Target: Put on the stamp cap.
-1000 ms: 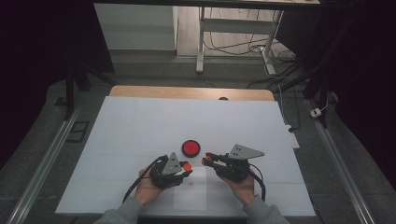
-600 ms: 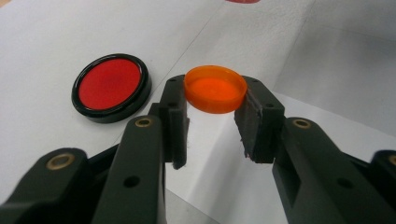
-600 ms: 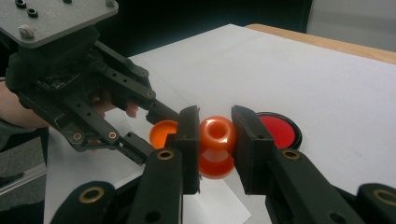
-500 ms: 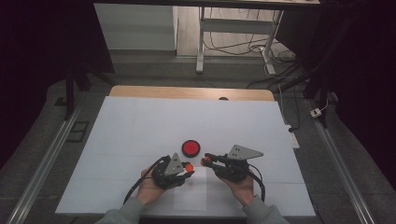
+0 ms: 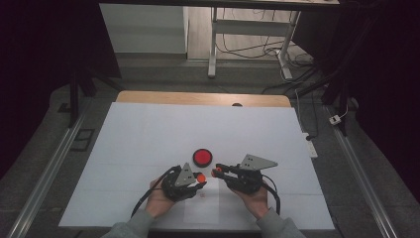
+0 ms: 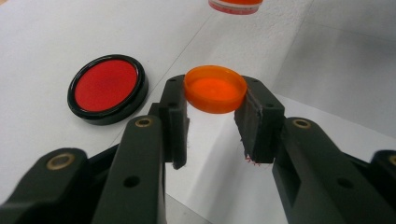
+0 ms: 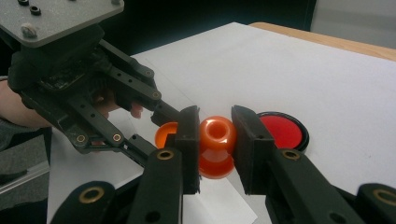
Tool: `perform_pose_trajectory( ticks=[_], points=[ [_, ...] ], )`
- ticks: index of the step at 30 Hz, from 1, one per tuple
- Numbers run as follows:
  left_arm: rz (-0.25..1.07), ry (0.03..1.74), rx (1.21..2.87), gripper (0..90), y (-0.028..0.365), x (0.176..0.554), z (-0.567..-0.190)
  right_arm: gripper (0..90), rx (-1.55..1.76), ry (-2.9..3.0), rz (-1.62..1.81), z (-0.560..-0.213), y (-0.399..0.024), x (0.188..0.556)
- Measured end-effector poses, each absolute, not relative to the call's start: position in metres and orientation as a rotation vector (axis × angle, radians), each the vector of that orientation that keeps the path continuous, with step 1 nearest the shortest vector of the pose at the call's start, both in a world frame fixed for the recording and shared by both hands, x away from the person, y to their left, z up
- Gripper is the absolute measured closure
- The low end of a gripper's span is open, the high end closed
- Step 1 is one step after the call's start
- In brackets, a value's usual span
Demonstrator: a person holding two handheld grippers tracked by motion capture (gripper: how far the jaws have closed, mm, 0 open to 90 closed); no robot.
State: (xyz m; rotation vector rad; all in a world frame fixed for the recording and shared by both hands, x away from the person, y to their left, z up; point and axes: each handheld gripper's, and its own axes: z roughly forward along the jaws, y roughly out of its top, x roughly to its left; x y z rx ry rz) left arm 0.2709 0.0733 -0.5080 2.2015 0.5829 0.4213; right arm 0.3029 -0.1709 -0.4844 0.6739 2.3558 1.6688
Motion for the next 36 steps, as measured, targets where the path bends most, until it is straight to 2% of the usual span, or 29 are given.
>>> perform_pose_trajectory(
  ticks=[36],
  points=[
    [0.419, 0.579, 2.211, 64.5, 0.071, 0.270, -0.510, 72.0, 0.640, 2.372, 1.700, -0.484, -0.160, 0.298]
  ],
)
